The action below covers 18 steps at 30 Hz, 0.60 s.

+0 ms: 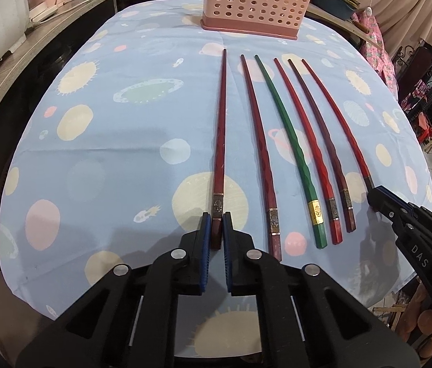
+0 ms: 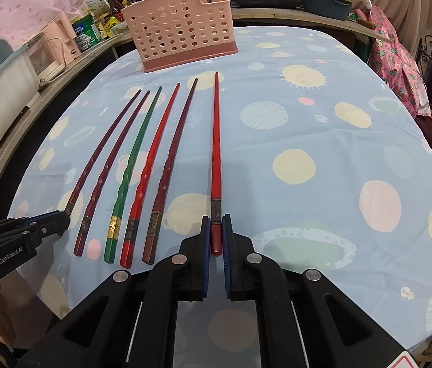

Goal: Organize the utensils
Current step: 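Lift both held chopsticks up toward the pink basket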

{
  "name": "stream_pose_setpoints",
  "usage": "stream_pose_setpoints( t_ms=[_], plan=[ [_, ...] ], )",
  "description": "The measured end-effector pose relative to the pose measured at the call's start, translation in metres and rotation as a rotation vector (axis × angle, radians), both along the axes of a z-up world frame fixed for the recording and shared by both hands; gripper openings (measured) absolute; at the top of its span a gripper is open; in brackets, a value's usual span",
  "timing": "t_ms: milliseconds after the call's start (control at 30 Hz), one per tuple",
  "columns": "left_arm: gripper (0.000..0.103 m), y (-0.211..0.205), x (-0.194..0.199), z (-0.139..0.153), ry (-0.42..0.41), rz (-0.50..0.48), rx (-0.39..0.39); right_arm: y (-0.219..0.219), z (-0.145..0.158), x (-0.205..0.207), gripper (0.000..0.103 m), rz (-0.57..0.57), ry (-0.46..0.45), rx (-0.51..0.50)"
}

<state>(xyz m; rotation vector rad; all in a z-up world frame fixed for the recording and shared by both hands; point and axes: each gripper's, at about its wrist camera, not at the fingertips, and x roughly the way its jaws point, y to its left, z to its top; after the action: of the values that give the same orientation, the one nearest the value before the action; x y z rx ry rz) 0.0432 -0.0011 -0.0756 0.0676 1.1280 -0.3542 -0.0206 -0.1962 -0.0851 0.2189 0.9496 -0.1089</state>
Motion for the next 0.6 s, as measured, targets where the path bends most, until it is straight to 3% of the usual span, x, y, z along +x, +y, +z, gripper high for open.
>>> stream_pose_setpoints(
  t_ms=[267, 600],
  plan=[
    [0.007, 0.009, 0.002, 0.023, -0.049, 0.038, -0.024, -0.005, 0.020, -0.003, 0.007, -0.005, -0.047, 0.004],
    [0.007, 0.020, 0.017, 0.081, -0.166, 0.070, -0.086, -0.022, 0.085, 0.005, 0.007, -0.022, -0.201, 0.013]
  ],
)
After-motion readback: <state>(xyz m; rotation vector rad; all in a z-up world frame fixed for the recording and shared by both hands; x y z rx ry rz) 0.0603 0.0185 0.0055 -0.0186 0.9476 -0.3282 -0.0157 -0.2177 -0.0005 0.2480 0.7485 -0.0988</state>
